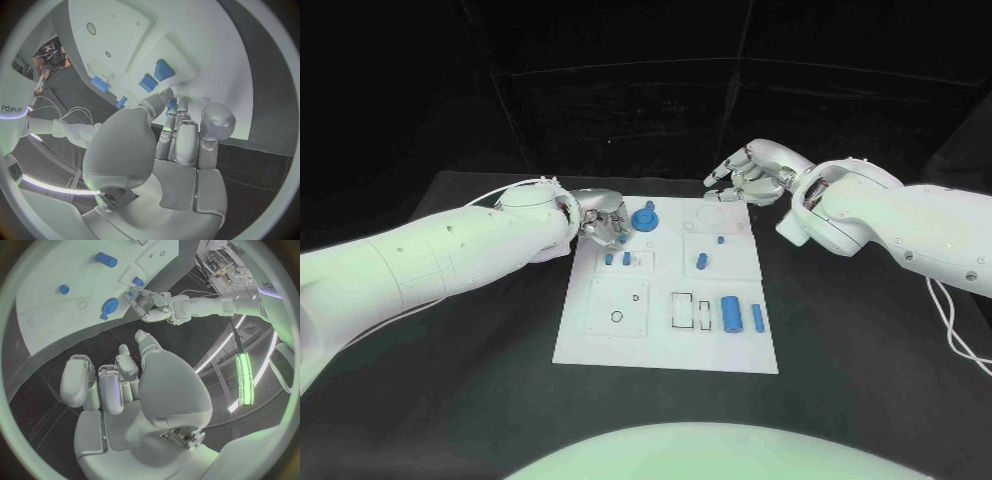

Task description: Assemble the parts on the task board

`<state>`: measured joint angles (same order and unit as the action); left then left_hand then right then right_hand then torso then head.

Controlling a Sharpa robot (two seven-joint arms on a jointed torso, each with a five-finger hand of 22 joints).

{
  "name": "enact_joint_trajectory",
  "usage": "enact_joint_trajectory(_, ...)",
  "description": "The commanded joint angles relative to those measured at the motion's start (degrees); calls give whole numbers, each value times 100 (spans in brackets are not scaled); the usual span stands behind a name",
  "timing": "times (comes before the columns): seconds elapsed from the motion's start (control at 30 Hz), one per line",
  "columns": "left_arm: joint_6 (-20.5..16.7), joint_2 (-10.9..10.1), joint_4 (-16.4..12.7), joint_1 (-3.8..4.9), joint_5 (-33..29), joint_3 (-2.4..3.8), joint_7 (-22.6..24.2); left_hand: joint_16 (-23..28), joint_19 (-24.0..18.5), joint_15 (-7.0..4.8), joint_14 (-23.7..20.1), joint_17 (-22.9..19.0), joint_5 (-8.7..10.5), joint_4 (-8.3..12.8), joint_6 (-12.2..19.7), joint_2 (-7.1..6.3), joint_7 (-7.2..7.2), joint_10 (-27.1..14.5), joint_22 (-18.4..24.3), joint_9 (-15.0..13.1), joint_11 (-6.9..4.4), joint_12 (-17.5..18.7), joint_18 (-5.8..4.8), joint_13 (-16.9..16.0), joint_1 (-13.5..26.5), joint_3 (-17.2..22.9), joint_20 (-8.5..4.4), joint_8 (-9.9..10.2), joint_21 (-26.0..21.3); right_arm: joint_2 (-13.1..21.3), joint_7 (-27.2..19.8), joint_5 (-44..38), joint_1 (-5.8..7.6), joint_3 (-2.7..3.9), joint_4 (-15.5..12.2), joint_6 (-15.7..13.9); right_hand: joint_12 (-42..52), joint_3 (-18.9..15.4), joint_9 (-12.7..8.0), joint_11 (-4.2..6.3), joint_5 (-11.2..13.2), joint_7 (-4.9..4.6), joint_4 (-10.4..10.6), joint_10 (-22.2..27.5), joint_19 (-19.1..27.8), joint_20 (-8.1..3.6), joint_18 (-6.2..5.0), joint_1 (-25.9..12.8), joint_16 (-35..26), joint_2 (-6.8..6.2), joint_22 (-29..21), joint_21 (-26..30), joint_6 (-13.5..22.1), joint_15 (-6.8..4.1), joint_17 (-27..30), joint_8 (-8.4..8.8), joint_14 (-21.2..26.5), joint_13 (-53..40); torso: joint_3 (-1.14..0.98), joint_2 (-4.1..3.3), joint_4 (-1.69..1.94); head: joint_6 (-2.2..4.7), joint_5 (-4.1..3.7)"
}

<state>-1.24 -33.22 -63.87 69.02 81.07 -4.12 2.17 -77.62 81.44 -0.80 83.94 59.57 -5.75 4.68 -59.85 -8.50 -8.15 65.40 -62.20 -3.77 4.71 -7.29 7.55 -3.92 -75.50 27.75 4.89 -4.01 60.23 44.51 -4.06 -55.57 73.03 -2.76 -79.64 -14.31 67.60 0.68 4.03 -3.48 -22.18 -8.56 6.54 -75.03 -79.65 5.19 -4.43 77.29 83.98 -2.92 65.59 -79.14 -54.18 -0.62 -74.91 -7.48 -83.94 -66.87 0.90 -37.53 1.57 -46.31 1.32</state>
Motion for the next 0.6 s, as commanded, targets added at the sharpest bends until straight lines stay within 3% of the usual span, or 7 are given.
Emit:
enact_joint_trajectory(0.03, -58, -12, -9, 8, 26, 2, -6, -7, -17, 53, 78, -25, 26, 15, 127, -47, -7, -91, 11, 9, 11, 61, -91, 8, 53, -50, 34, 44, -30, 2, -28, 14, 11, 3, 1, 21, 1, -24, -8, 16, -24, 12, 5, 27, 34, -22, -30, 24, -33, 51, -6, 21, -14, -47, -463, -20, -370, 11, 3, 1, -1, 8, 5)
enact_joint_trajectory(0.17, -107, -49, -11, 7, 26, 2, -21, -1, -33, 70, 70, -66, 27, 25, 393, -63, -5, -200, 48, 17, 36, 113, -81, 8, 62, -80, 51, 54, -85, 4, 118, -29, 11, 3, 30, 141, -304, -24, -13, 10, -11, 5, -1, 257, 139, -21, -72, 41, -183, 37, -231, 136, 20, -44, -243, -10, -309, 307, 3, -1, -4, 13, 6)
enact_joint_trajectory(0.3, -261, -115, -25, 7, -1, 4, -20, 18, -101, 122, 52, -135, 31, 51, 764, -81, 15, -543, 243, 19, 107, 257, -41, 29, 43, -192, 91, 55, -319, 8, 322, -378, 11, 3, 65, 277, -2349, 143, -5, 24, 51, 16, -91, 1525, 337, -36, -145, 292, -619, 50, -667, 397, -15, -62, 309, -49, -152, 2174, 4, 3, 2, 22, -1)
enact_joint_trajectory(0.37, -358, -139, -32, 8, -46, 5, -13, 23, -126, 146, 46, -155, 30, 52, 869, -71, 15, -704, 317, 17, 139, 312, -27, 32, 32, -258, 111, 48, -408, 10, 400, -579, 11, 2, 73, 333, -2710, 227, -4, 23, 83, 1, -116, 1656, 351, -48, -159, 376, -755, 43, -725, 436, -52, -65, 483, -62, -120, 2443, 4, 4, 4, 25, -3)
enact_joint_trajectory(0.47, -677, -220, -67, 9, -284, 8, 90, 61, -264, 230, 9, -236, 20, 14, 1118, -21, -53, -1279, 749, 4, 251, 336, 62, 27, -54, -573, 187, 29, -912, 10, 653, -1445, 8, 2, 89, 482, -3970, 582, -5, -8, 379, 25, -182, 1718, 287, -38, -152, 604, -919, -45, -721, 452, -215, -56, 677, -82, -150, 3547, -1, 6, 4, 37, -13)
enact_joint_trajectory(0.53, -860, -273, -99, 10, -568, 9, 204, 63, -258, 237, 7, -253, 20, -22, 1093, 21, -67, -1300, 783, -5, 251, 295, 72, 18, -77, -662, 201, 8, -952, 9, 758, -1990, -7, 2, 82, 528, -4304, 697, -6, -25, 501, 52, -199, 1788, 262, -26, -145, 644, -943, -81, -700, 444, -279, -48, 706, -80, -160, 3854, 0, 1, -5, 55, -24)
enact_joint_trajectory(0.6, -1052, -341, -138, 12, -1188, 10, 378, 48, -275, 210, 11, -229, 20, -60, 922, 124, -153, -1047, 835, -34, 200, 101, 90, -33, -100, -687, 194, -77, -1019, 12, 860, -2531, -41, 1, 63, 546, -4587, 808, -6, -43, 624, 64, -214, 1768, 234, -6, -139, 657, -956, -148, -672, 431, -374, -31, 726, -80, -172, 4165, 2, -2, -8, 70, -55)
